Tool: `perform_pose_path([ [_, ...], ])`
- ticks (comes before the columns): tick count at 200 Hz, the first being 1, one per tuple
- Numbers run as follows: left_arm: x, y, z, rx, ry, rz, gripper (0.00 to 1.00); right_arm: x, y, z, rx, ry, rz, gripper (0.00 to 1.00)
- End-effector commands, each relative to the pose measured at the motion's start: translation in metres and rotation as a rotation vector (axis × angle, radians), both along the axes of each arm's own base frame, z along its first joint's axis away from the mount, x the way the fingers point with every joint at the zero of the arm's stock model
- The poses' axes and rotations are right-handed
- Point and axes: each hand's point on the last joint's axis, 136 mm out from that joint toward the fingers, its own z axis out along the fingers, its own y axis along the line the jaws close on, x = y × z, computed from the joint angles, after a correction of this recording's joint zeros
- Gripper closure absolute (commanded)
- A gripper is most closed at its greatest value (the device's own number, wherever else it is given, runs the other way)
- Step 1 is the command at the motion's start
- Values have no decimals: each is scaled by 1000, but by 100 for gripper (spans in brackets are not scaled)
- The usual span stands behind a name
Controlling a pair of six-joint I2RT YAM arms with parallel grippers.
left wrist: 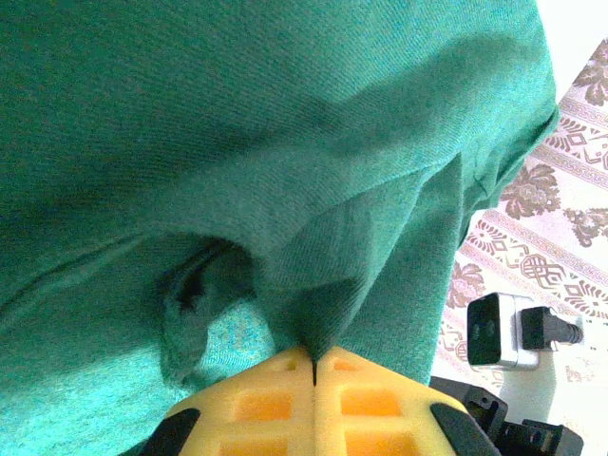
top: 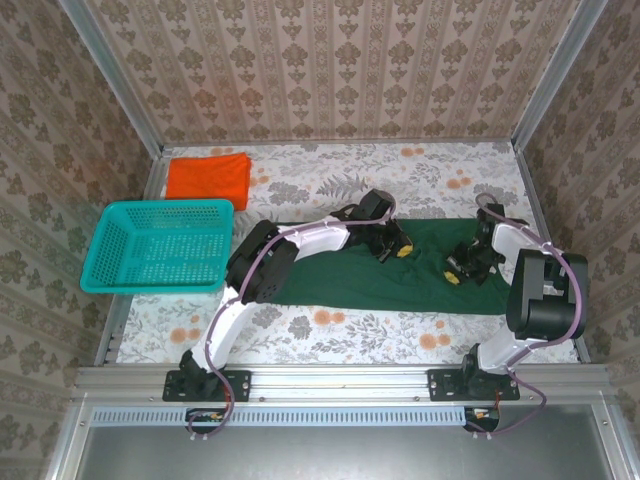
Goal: Fold and stack the t-shirts
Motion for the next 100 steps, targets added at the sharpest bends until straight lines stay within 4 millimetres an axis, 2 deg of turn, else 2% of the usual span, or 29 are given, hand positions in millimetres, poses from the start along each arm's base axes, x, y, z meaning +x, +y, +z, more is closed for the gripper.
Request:
perform_pose_path([
  [1, 1, 8, 25, -12, -22, -23, 100, 3, -2, 20, -19, -24, 1, 100],
  [72, -3, 30, 21, 41, 10, -116, 100, -1, -8, 60, -24, -48, -6, 100],
  [100, -7, 34, 25, 22, 42, -167, 100, -6, -15, 68, -10, -48, -30, 100],
])
